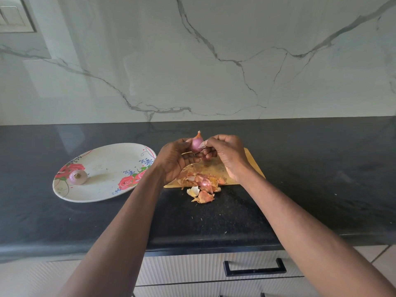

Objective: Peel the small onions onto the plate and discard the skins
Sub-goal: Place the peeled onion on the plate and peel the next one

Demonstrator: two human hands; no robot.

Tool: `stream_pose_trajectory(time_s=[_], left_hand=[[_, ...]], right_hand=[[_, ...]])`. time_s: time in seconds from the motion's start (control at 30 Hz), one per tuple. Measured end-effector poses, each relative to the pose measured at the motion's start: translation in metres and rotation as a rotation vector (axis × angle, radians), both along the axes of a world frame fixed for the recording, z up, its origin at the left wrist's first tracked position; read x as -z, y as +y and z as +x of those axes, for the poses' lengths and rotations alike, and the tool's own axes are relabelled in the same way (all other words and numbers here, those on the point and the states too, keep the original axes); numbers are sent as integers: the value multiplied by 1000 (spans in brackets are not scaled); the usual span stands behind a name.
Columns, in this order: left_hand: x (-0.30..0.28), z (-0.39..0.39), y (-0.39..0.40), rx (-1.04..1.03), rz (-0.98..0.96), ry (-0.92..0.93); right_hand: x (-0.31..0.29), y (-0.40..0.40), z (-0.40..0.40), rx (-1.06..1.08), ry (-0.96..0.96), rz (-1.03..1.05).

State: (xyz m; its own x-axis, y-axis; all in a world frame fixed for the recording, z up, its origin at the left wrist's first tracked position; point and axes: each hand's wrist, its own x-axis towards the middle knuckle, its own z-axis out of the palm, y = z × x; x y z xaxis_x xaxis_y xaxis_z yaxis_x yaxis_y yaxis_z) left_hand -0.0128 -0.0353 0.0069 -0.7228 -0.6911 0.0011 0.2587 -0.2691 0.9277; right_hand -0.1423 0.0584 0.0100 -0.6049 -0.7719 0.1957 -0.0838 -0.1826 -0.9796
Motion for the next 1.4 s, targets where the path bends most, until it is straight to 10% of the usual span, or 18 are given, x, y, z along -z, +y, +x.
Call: stream_pose_trajectory(time_s=[0.87, 1.4], left_hand=[[-2, 3, -4, 40, 76, 95], [-1, 1, -3, -30, 89, 108]], right_hand=[[-7, 1, 1, -179, -311, -105], [1, 1, -2, -32, -26, 16]])
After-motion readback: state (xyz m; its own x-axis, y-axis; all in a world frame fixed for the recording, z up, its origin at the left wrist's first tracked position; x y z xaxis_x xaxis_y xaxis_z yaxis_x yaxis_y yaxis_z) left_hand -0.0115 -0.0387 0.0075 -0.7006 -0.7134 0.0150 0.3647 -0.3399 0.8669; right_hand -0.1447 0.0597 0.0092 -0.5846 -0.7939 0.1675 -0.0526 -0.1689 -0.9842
